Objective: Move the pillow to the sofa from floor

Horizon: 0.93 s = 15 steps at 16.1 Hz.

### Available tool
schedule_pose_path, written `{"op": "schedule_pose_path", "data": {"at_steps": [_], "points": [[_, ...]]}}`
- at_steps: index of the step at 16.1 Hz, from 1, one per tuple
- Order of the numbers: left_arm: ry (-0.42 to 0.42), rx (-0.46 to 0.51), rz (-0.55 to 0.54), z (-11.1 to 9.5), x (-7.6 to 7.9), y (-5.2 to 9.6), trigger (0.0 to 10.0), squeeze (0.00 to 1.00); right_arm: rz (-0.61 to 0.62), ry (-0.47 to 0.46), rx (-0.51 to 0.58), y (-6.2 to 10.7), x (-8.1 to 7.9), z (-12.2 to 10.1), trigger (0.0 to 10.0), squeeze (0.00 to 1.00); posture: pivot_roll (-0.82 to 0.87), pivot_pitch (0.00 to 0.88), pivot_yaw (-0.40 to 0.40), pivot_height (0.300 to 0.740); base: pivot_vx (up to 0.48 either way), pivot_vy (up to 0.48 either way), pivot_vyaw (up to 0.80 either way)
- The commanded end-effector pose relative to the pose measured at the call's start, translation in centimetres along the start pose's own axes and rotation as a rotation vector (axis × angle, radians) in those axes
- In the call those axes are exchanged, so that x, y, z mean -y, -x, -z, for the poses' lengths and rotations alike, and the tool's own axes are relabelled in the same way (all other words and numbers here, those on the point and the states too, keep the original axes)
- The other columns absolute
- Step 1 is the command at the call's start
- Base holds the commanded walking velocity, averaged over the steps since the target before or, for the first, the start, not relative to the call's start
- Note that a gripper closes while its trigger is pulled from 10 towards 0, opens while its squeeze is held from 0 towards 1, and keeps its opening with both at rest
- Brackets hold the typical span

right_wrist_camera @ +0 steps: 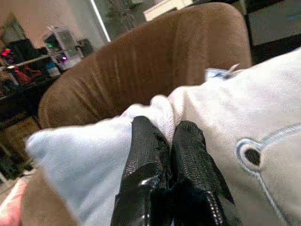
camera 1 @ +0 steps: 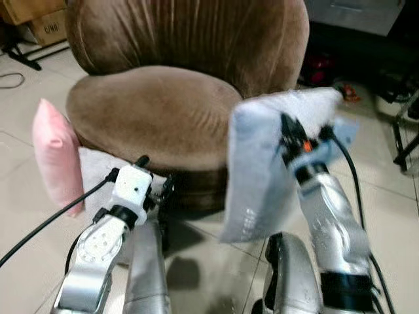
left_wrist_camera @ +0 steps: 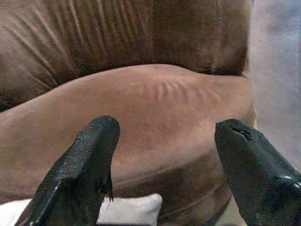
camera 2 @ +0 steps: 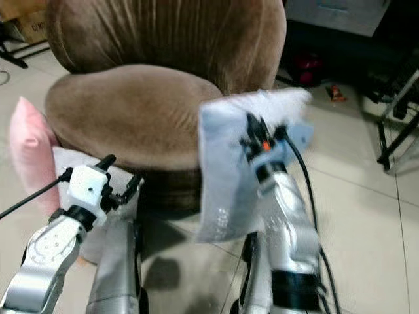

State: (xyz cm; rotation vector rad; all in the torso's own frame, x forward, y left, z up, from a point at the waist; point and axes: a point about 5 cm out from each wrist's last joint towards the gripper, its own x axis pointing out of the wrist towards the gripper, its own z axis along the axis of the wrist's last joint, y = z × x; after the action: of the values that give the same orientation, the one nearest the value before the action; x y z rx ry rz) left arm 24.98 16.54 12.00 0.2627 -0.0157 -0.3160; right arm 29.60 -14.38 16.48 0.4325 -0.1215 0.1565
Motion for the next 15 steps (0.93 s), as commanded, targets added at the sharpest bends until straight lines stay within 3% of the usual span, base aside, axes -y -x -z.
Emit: {"op": "schedule_pose_path", "data": {"at_steps": [1,4,7,11,15], "points": [[-0.008,0.003,-0.021,-0.1,-0.1,-0.4,10.0,0.00,-0.021,0.031,0.063,0.2,-0.4,-1.8,10.0,0.00,0.04,0.000,-0.012,0.523,0.000,0.000,0.00],[0.013,-0.002,-0.073,-0.3,-0.3,-0.4,10.0,0.00,-0.015,0.037,0.073,0.9,-0.2,-2.5,10.0,0.00,0.02,0.000,0.014,0.553,0.000,0.000,0.00],[0.014,0.047,-0.093,-1.6,-0.2,-1.4,10.0,0.00,0.000,0.037,0.104,0.7,-0.4,-3.4,10.0,0.00,0.02,0.000,0.015,0.598,0.000,0.000,0.00],[0.006,0.038,-0.100,-1.6,-0.5,-1.2,10.0,0.00,0.004,0.025,0.149,0.8,-0.7,-4.3,10.0,0.00,0.02,0.000,0.022,0.663,0.000,0.000,0.00],[-0.001,-0.005,-0.112,-0.2,-0.3,-0.6,10.0,0.00,0.077,0.036,0.084,1.9,0.9,-2.2,10.0,0.00,0.01,0.000,0.024,0.713,0.000,0.000,0.00]]}}
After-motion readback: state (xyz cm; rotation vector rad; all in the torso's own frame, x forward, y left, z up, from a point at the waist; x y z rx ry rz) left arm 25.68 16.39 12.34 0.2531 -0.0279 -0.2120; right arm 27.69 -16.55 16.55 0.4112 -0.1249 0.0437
